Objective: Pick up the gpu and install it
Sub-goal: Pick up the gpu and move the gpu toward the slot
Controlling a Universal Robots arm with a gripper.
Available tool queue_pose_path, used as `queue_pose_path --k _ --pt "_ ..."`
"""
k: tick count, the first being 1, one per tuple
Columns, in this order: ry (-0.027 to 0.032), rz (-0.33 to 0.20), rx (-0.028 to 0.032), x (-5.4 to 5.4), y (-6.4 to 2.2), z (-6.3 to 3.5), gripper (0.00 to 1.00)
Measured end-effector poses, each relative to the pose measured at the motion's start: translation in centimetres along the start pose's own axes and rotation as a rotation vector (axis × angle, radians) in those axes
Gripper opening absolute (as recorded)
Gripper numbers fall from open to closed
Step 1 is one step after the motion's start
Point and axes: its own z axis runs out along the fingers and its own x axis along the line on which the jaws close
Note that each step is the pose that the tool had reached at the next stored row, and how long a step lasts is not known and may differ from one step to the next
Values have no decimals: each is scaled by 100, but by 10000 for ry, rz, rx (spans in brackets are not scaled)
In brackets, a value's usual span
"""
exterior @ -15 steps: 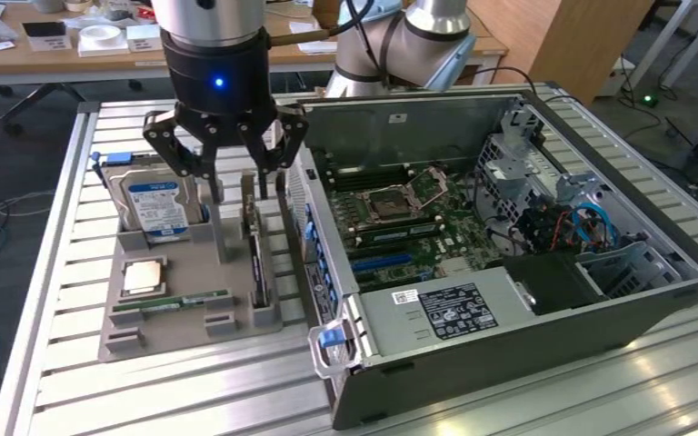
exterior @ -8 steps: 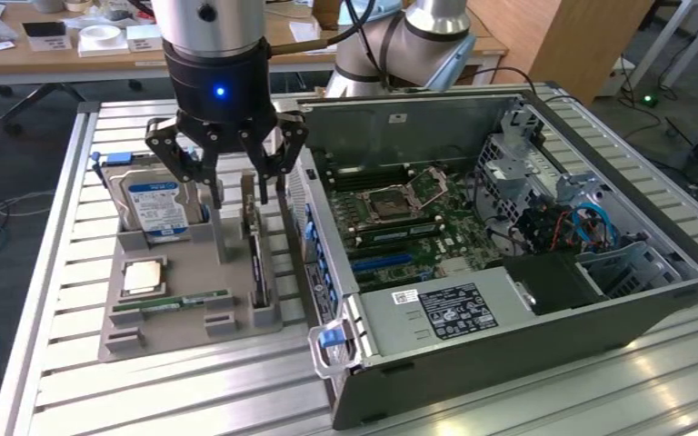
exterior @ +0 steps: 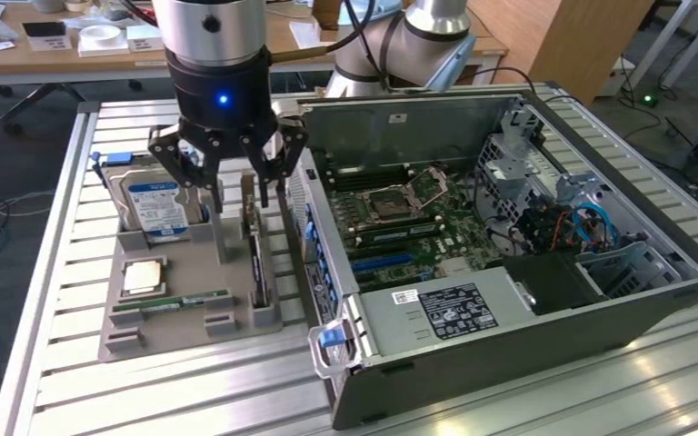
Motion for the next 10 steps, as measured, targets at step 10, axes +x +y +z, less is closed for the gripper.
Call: queue_pose_path --k 10 --pt "4 -46 -1 3 1 121 53"
